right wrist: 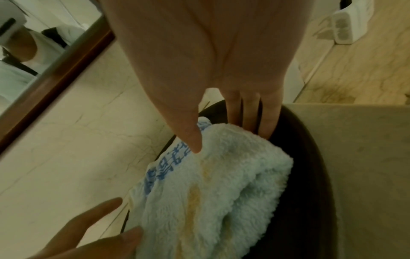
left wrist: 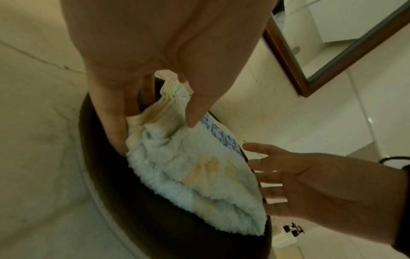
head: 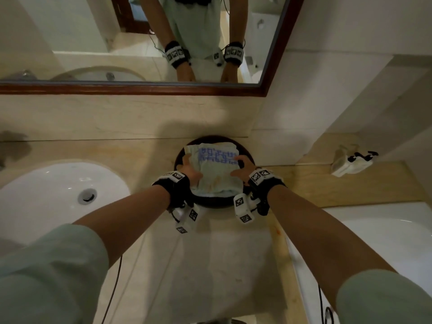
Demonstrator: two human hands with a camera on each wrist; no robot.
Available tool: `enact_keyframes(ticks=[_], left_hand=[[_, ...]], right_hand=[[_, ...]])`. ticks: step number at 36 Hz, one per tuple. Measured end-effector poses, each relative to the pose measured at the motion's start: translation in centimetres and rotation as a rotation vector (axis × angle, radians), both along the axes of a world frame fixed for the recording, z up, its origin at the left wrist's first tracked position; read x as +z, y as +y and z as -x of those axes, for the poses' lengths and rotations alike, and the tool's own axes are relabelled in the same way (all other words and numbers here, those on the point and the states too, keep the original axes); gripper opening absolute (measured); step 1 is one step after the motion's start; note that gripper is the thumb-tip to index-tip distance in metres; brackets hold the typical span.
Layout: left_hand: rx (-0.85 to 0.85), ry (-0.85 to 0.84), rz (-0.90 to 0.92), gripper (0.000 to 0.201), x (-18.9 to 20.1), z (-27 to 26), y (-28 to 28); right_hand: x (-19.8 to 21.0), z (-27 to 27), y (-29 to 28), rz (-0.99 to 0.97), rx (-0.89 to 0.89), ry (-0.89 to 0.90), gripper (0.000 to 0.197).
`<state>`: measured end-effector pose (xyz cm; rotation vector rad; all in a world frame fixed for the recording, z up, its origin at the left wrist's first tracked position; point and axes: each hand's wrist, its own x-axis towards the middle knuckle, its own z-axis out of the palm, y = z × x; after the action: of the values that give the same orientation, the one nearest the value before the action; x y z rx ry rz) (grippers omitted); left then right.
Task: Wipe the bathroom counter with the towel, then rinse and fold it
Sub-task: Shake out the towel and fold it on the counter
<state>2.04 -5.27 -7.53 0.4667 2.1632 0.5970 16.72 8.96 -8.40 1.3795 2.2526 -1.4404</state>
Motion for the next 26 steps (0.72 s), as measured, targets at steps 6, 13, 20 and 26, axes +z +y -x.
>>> enact_keyframes(ticks=[6,13,20,26], left_hand=[[-0.281,0.110,0.031,0.078,0.1,0.9,0.2],[-0.324,0.195,-0.093,0.076,0.5,0.3,0.3],[-0.370,0.093,-0.033,0.078,-1.0,0.2,-0.3],[-0.256,0.054,0.030,0.066,-1.0,0.5,0.0]], right_hand=[[-0.6,1.4,0.8,-0.144,0.209,-0.146,0.055],[-1.9,1.2,0.8,-0.334,-0.023,0.112,0.053],[-2.4,0.0,0.7,-0.244,0.119,-0.078,0.063],[-1.7,-0.2,0.7,-0.267,0.147,-0.168,0.062]])
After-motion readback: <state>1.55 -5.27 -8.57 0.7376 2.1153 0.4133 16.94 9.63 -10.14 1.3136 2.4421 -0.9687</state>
